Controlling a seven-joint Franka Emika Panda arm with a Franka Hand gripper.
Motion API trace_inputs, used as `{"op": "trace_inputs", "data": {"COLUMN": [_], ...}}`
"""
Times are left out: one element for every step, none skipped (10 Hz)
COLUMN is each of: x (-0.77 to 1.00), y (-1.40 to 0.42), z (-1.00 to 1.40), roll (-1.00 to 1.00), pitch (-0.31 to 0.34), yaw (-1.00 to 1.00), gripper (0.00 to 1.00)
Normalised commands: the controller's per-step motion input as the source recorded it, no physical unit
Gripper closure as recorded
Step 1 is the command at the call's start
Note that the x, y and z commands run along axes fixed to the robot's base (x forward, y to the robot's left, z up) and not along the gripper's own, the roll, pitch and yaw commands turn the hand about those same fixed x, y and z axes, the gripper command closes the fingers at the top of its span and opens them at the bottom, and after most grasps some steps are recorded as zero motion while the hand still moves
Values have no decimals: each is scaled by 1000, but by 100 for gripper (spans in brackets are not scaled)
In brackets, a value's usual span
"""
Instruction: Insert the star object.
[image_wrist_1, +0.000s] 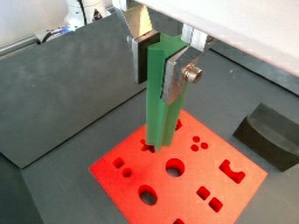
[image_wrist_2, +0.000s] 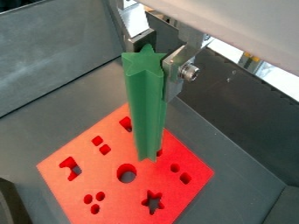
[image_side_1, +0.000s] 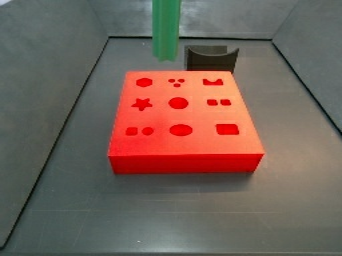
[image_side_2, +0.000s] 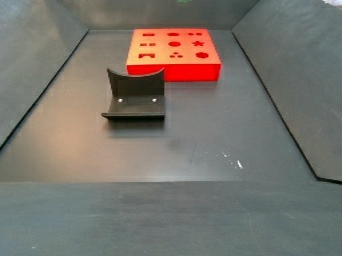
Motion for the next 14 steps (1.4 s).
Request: {"op": "trace_inputs", "data": {"x": [0, -6, 0, -9, -23, 0, 40, 37, 0, 26, -46, -157, -77, -46], "y": [11, 0, 0, 0, 0, 0, 23, 163, 117, 6, 0, 40, 134, 183], "z": [-374, -254, -260, -400, -400, -383, -380, -457, -389, -466, -294, -360, -286, -171], "roll": [1, 47, 150, 83, 77, 154, 191, 214, 406, 320, 63, 44, 21, 0], "pitch": [-29, 0, 0, -23, -57, -51, -57, -73, -51, -100, -103, -139, -116, -60], "yaw": [0, 651, 1000, 1000, 1000, 1000, 806, 594, 483, 423, 143, 191, 294, 309], "gripper": [100, 100, 100, 100, 100, 100, 100, 100, 100, 100, 100, 100, 100, 100]}}
